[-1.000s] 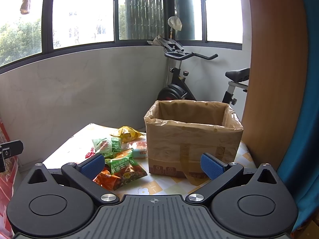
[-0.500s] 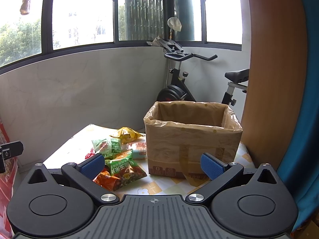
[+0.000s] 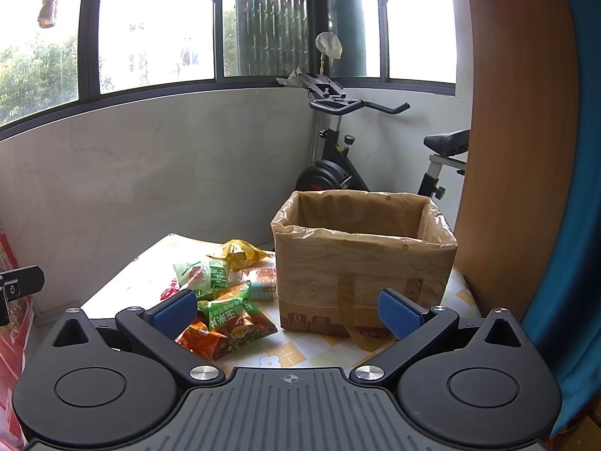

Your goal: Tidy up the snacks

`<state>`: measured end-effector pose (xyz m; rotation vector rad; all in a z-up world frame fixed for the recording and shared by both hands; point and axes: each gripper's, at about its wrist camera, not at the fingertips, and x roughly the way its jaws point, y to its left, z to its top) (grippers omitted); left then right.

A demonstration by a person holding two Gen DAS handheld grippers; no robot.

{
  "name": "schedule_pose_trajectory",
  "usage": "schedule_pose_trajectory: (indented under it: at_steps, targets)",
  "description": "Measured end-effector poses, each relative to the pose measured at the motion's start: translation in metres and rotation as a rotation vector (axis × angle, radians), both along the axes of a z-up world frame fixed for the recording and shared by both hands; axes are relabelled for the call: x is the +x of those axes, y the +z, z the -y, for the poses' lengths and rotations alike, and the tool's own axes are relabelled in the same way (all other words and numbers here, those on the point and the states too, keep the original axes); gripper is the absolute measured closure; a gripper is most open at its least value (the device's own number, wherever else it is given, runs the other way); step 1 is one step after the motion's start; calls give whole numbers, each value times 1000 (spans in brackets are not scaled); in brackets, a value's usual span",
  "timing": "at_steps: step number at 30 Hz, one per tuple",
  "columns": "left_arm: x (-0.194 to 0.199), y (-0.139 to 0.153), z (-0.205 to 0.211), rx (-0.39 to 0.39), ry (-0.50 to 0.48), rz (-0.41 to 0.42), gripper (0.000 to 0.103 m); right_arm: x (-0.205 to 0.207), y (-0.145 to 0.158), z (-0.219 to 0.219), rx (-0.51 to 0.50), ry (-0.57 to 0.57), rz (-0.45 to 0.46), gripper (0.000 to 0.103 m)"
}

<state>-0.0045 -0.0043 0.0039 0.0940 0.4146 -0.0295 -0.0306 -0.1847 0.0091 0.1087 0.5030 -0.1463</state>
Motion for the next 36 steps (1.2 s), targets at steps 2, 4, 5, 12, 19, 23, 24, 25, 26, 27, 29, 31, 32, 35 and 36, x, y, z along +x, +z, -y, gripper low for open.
schedule_pose_trajectory:
  at_steps: [2, 4, 5, 12, 19, 23, 24, 25, 26, 27, 29, 31, 32, 35, 36]
  targets:
    - [-1, 1, 0, -3, 0, -1, 0, 0, 0, 0, 1, 0, 0, 0]
    - [-1, 1, 1, -5, -1, -1, 0, 0, -1, 0, 0, -1, 0, 0]
    - [-1, 1, 0, -6, -2, -1, 0, 0, 0, 0, 1, -1, 0, 0]
    - [0, 1, -3, -12, -3, -4, 0, 0, 0, 0, 1, -2, 1, 0]
    - [0, 0, -4, -15, -6, -4, 0, 0, 0, 0, 1, -2, 2, 0]
    - [1, -2, -6, -24, -2, -12, 0, -2, 2, 1, 2, -2, 3, 0]
    - [2, -2, -6, -25, 1, -12, 0, -2, 2, 1, 3, -2, 3, 0]
    - [2, -2, -6, -24, 3, -12, 0, -1, 3, 2, 4, -2, 1, 0]
    - [2, -2, -6, -22, 5, -11, 0, -1, 3, 2, 7, -2, 0, 0]
    - [3, -2, -6, -21, 8, -10, 0, 0, 3, 3, 11, -1, 0, 0]
    - [4, -3, -6, -18, 10, -9, 0, 0, 1, 4, 26, 0, 4, 0]
    - [8, -5, -7, -5, 21, -5, 0, 4, -3, 8, 64, 14, 26, 0]
    - [10, -5, -8, 3, 28, 0, 0, 6, -4, 11, 82, 21, 42, 0]
    - [23, -7, -16, 22, 64, 9, 0, 19, -10, 22, 125, 67, 82, 0]
    - [28, -8, -20, 19, 71, 6, 0, 25, -12, 26, 136, 77, 88, 0]
